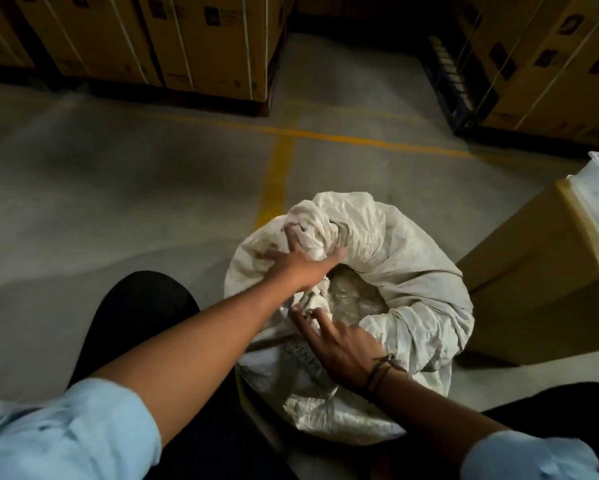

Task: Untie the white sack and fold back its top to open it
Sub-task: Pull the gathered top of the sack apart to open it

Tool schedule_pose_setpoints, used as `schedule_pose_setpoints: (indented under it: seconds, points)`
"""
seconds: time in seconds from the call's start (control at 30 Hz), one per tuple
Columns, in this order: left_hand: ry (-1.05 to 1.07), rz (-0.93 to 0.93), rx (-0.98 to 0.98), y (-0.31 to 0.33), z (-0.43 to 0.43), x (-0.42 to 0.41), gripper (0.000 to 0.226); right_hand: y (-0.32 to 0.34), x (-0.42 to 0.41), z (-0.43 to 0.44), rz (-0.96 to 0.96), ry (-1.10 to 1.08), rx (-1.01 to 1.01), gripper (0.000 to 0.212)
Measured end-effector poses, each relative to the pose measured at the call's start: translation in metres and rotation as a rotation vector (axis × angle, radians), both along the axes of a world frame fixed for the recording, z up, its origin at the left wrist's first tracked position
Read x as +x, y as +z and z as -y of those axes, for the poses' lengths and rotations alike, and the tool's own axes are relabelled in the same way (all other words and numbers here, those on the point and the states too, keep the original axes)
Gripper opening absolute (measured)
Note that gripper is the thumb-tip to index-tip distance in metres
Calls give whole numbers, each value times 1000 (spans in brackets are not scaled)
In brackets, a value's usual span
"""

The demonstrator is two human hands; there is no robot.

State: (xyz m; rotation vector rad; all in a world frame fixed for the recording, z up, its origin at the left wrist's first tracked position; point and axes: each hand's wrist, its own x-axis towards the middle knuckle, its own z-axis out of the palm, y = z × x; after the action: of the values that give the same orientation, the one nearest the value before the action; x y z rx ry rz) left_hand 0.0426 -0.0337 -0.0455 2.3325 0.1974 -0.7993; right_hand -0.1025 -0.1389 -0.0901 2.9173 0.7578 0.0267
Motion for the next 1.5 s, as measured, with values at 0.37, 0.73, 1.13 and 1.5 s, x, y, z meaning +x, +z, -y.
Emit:
schedule_pose_setpoints:
  seconds: [0.37, 0.73, 1.13, 1.5]
  points:
    - [85, 132, -975, 39, -23, 23, 44, 13, 23, -6, 102, -31, 177, 76]
    - [-153, -247, -821, 64, -80, 31, 32, 80, 121, 23, 288, -234, 270, 91]
    - [-667, 255, 414, 70, -101, 47, 113, 94, 162, 17, -529, -456, 309, 37]
    - [-645, 288, 7, 38, -42, 46, 79, 71, 128, 19, -88, -241, 399, 72]
